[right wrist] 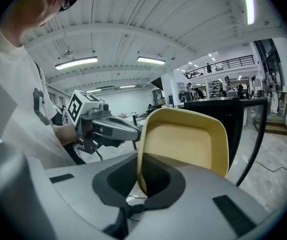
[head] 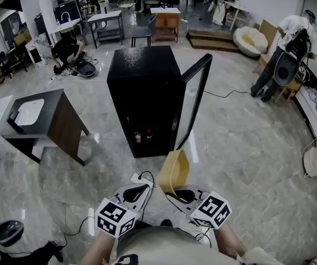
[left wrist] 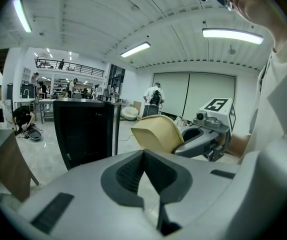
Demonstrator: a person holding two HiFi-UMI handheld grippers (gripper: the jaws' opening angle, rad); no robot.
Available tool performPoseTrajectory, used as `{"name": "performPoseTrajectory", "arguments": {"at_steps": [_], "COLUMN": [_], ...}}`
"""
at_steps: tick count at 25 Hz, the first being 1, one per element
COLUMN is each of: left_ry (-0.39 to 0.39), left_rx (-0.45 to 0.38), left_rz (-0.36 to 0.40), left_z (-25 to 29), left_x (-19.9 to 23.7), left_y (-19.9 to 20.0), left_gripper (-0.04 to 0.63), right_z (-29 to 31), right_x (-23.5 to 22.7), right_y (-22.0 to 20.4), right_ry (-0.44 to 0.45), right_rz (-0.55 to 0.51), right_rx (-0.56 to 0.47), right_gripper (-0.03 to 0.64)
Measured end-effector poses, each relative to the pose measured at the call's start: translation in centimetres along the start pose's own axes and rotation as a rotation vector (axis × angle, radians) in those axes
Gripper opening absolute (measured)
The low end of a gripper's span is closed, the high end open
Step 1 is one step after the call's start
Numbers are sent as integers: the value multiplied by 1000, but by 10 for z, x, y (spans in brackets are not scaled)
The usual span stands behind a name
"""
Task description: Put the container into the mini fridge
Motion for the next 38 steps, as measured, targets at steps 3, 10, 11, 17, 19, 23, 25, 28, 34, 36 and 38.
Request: {"name": "performPoseTrajectory", "arguments": {"at_steps": [3,10,11,17,19,23,25,28,34,36,38], "left_ry": [-28,-107,-115,-132,-132,-105,-87,-66,-37,-27,-18], "left_rx": [0,-10,-16,-43,-52,-35,-31,-43,-64,-61,-50], "left_rz": [11,16,19,37,55,43,20,4,-43,-52,-60], "left_z": [10,23,20,1,-3,-21,-30,-40,-58,-61,-63], "left_x": [14,73,83,159,186,228,248,277,323,336,346], "left_y": [5,15,18,26,32,34,31,30,24,19,13], "left_gripper": [55,55,55,55,55,55,55,55,55,55,55], "right_z": [6,45,53,115,136,172,190,213,255,270,282], "right_x": [-13,-34,-34,-36,-37,-34,-34,-38,-38,-36,-34], "right_y": [-3,18,23,52,66,85,91,102,120,122,122], "right_ry": [-31,-113,-122,-166,-167,-144,-134,-130,-116,-112,-97], "right_rz": [26,46,52,26,18,10,7,-5,-37,-62,-78], "right_rx": [6,16,20,45,40,77,95,117,192,229,261], "right_gripper": [32,33,32,32,32,32,32,33,33,32,33]}}
Point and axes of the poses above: the fingertips, and each gripper's own axes: z forward along the fingers, x to its left, y out of its top, the point moved 6 cm from there along -z, backward along the fingers, and after that the axes turned 2 degrees about -y, right-handed, at the moved point
